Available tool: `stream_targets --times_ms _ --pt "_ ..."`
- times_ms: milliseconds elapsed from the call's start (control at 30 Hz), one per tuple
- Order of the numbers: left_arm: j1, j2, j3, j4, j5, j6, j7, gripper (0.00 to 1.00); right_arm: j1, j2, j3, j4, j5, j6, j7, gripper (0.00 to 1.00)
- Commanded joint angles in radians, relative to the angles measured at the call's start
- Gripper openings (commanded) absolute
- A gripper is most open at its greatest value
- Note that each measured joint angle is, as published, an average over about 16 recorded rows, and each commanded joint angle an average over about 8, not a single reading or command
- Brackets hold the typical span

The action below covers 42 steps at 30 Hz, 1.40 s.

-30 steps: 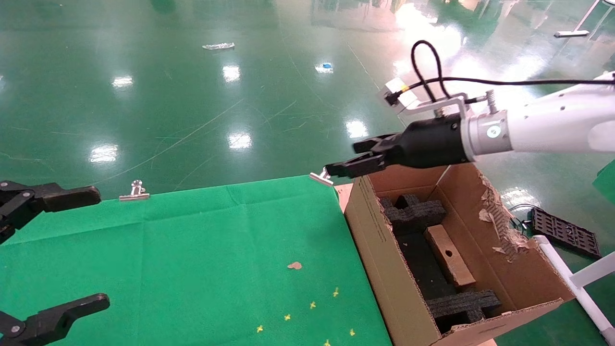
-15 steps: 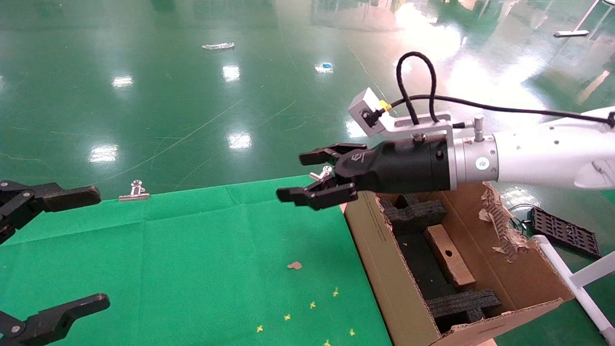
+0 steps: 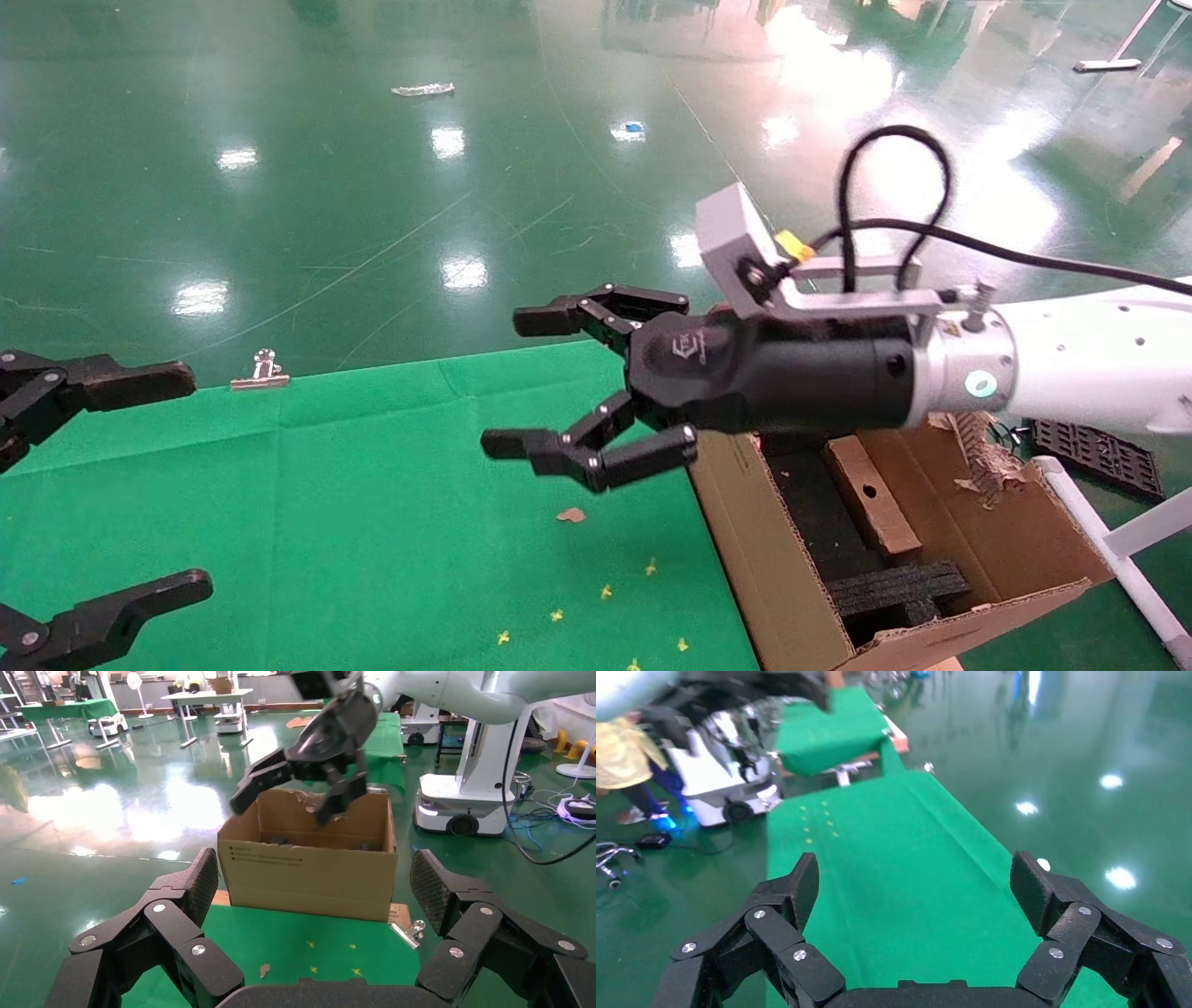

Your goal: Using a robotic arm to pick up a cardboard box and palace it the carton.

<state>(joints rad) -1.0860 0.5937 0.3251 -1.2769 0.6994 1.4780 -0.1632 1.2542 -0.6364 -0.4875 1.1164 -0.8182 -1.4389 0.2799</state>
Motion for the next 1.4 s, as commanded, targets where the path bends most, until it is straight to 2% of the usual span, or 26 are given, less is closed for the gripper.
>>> stream_targets --times_ms 33,333,500,1400 --pt "0.000 0.000 0.000 0.000 0.000 0.000 0.000 1.00 -0.034 0.005 0.040 0.032 0.017 -0.011 -0.018 1.00" --pt "0.000 0.000 0.000 0.000 0.000 0.000 0.000 1.00 -0.177 0.024 0.204 0.165 0.086 -0.056 -0.090 1.00" --pt "0.000 0.000 0.000 0.000 0.000 0.000 0.000 1.00 -0.211 0.029 0.244 0.196 0.104 -0.067 -0.103 1.00" --pt "0.000 0.000 0.000 0.000 -0.001 0.000 0.000 1.00 -0.182 0.026 0.210 0.169 0.089 -0.057 -0.092 1.00"
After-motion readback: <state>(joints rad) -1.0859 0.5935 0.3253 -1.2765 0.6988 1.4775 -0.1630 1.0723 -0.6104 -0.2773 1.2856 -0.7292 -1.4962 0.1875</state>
